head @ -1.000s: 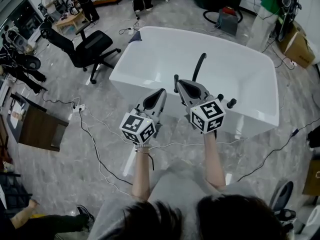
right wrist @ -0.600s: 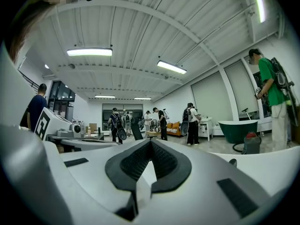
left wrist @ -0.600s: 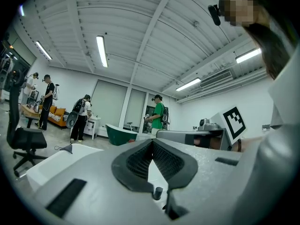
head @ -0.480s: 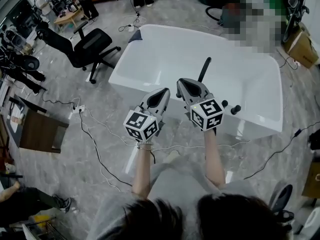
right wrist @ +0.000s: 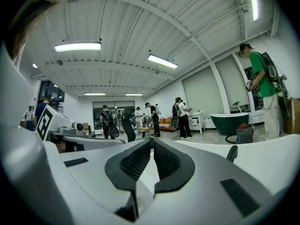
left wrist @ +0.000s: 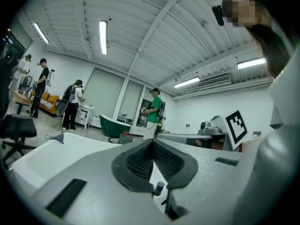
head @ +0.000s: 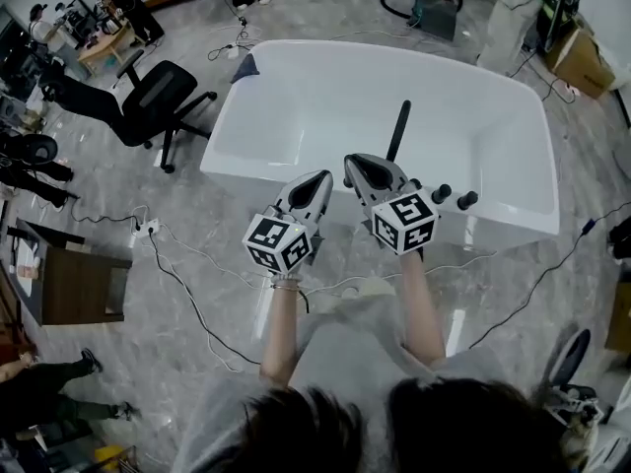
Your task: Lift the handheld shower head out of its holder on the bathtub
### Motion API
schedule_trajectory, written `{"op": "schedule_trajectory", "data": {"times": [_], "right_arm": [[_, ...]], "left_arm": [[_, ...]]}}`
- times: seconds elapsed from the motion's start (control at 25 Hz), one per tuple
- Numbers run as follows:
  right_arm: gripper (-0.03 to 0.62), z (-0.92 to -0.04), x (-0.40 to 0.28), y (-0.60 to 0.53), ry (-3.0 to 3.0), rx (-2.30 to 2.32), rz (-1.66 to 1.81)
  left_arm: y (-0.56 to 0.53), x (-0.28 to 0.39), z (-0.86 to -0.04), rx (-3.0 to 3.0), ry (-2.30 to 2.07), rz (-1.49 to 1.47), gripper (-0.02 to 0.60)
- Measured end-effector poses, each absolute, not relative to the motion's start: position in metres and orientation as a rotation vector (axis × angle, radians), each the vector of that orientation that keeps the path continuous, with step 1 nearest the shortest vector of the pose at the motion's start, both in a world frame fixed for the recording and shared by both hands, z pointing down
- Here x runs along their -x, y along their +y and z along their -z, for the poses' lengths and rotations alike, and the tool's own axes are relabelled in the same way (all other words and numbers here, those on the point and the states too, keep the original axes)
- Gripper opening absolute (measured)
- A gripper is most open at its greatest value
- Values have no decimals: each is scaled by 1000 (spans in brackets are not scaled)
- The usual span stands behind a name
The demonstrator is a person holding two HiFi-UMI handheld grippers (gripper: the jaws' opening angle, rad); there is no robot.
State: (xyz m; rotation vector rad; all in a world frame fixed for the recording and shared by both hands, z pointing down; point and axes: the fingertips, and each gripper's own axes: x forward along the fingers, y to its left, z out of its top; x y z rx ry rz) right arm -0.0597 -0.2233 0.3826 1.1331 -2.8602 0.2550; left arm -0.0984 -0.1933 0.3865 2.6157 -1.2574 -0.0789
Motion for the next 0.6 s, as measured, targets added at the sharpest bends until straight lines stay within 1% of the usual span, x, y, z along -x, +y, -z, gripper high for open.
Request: {"op": "schedule_trajectory", "data": {"times": [0.2, 0.28, 0.6], "right_arm": [[3, -411, 55, -238, -2806, -1189, -296], [31, -419, 56, -246, -2794, -1195, -303], [72, -458, 61, -266, -2736, -1160, -321]], "left_arm": [[-202, 93, -408, -2599, -1204, 44, 5], [-206, 95, -416, -2590, -1197, 30, 5], [-224, 105, -451, -2543, -1198, 4, 5]]}}
